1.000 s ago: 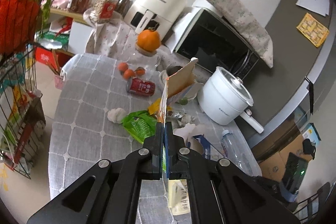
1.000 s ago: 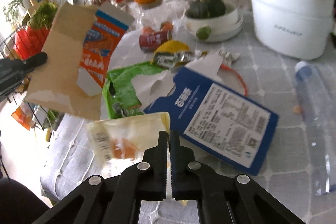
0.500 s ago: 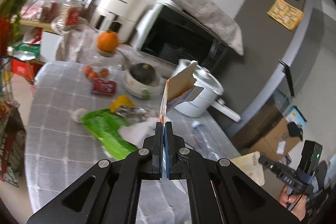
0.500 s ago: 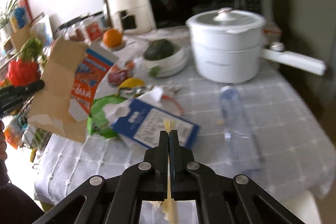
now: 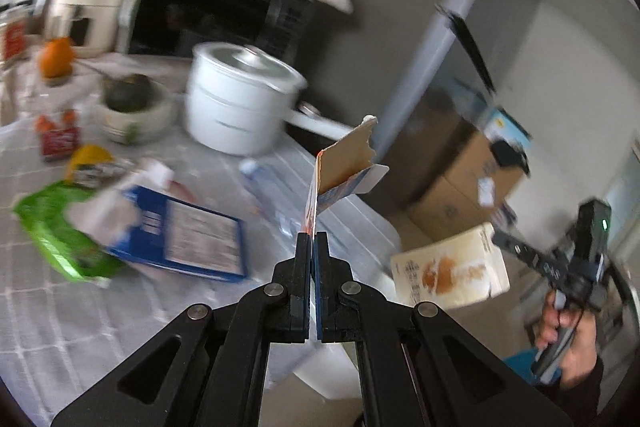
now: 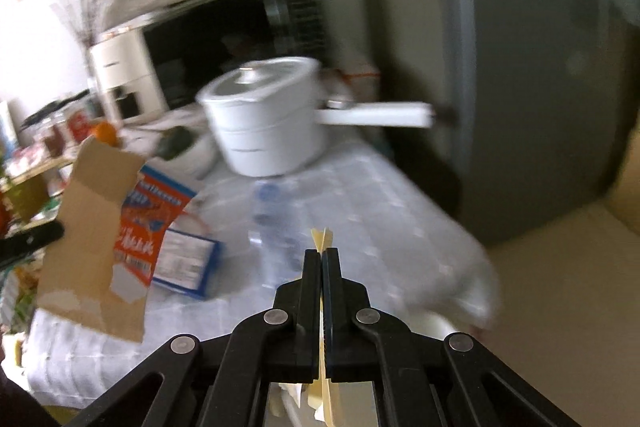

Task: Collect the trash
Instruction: 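Carry both items over the white bin and open both tools to drop them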

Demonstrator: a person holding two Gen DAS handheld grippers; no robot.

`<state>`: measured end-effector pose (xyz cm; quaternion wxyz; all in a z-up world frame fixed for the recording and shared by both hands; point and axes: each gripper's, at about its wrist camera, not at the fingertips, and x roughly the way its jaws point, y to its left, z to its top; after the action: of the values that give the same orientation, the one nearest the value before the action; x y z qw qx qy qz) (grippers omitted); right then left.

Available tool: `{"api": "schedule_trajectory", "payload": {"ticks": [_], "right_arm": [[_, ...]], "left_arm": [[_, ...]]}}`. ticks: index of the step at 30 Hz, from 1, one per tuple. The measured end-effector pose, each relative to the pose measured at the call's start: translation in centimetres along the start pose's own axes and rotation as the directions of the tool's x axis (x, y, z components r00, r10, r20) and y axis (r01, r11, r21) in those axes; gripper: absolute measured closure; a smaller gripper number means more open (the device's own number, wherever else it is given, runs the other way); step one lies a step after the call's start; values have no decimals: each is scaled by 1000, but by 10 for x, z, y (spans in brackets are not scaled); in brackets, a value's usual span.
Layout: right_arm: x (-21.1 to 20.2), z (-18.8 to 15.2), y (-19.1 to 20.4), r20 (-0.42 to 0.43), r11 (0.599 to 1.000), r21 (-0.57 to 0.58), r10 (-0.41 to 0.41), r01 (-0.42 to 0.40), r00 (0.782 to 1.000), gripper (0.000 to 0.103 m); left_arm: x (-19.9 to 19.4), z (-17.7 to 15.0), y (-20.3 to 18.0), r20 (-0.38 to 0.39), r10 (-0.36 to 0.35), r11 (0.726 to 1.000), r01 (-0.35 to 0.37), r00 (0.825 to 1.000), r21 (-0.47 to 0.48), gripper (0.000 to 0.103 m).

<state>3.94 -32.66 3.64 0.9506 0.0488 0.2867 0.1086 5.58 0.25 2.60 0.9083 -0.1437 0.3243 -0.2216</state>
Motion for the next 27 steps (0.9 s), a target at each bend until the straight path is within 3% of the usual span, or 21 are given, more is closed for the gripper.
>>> {"api": "schedule_trajectory", "payload": {"ticks": [6, 13, 23, 27], "right_arm": [[-6, -18, -51, -80, 986, 107, -118, 126, 990, 103], [0, -41, -91, -175, 959, 169, -198, 227, 965, 103], [19, -61, -115, -279, 940, 193, -221, 280, 935, 103], [25, -65, -117, -298, 938, 198, -217, 283, 930, 103]], "left_arm": [[56, -26, -63, -135, -50, 994, 62, 990, 90, 102], [131, -64, -115, -285, -24, 984, 74, 958, 165, 102], [220, -104, -127, -406, 70, 971, 32, 911, 238, 102], [237, -114, -129, -423, 88, 966, 27, 902, 257, 102]]}}
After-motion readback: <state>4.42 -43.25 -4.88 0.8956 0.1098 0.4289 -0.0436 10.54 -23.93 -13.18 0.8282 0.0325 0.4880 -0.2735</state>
